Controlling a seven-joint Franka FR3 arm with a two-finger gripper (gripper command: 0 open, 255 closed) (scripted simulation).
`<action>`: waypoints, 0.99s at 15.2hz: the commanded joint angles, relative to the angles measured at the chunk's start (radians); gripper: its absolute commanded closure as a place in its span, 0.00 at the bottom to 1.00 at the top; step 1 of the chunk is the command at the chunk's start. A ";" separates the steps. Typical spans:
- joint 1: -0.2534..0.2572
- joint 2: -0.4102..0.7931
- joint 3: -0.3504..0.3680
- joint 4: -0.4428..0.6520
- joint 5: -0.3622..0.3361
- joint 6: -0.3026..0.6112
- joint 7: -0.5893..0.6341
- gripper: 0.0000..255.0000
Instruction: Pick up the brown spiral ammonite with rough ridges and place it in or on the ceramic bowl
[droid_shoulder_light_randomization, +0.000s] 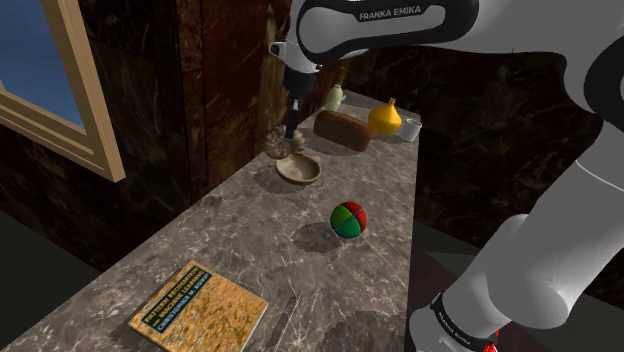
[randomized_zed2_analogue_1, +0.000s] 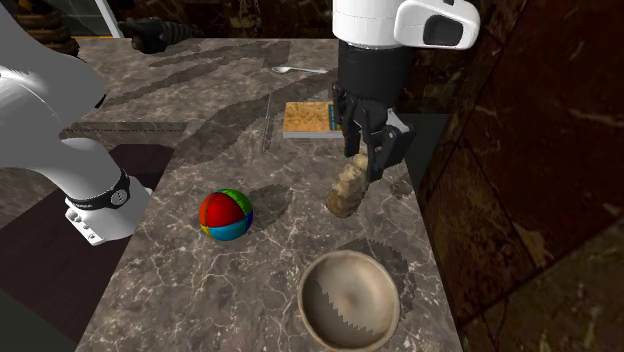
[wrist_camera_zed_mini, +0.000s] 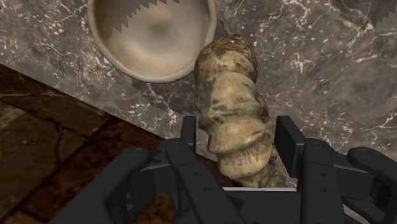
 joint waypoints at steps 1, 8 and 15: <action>-0.024 0.014 -0.023 0.021 0.002 -0.004 -0.050 1.00; -0.106 0.059 -0.098 0.106 0.015 -0.034 -0.213 1.00; -0.112 0.075 -0.103 0.047 0.014 0.041 -0.221 1.00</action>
